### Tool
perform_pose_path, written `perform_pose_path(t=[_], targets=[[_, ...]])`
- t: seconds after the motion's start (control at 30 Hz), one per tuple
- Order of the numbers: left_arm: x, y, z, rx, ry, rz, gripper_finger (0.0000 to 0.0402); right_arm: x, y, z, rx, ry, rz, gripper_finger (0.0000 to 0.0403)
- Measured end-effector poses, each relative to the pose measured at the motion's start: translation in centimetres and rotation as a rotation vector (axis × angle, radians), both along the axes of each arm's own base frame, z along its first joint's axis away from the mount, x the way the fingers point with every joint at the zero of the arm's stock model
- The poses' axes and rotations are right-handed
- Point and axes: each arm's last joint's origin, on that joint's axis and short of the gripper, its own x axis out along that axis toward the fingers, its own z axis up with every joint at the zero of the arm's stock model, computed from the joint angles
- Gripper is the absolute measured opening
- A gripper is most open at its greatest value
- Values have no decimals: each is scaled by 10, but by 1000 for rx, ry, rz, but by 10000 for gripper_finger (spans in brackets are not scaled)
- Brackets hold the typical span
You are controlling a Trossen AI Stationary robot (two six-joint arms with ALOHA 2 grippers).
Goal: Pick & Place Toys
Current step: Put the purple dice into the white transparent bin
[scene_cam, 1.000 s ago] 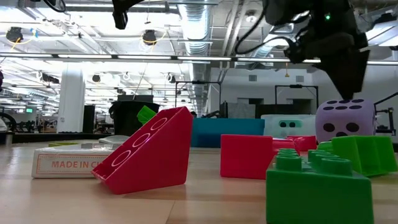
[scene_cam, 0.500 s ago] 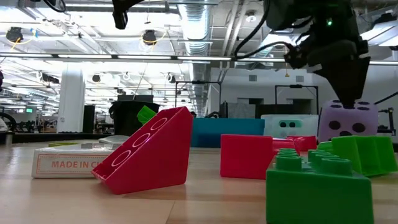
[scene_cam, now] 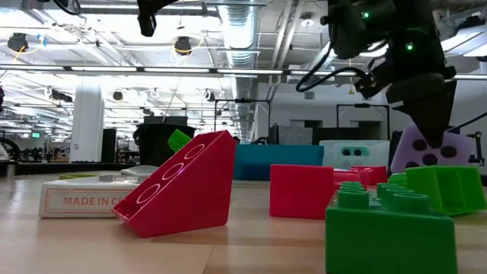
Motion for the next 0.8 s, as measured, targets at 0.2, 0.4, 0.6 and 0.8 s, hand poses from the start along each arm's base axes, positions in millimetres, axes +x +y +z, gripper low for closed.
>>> perform_pose_path(t=[0.2, 0.4, 0.6, 0.8], targets=[[0, 0, 0, 0, 0, 0, 197, -6, -2, -7, -35, 31, 10, 400], [0, 0, 0, 0, 0, 0, 197, -5, -5, -8, -111, 14, 35, 400], [0, 0, 0, -9, -1, -1, 197, -3, -14, -8, -180, -9, 40, 400], [0, 0, 0, -39, -4, -4, 197, 7, -22, -11, -178, -92, 61, 400]])
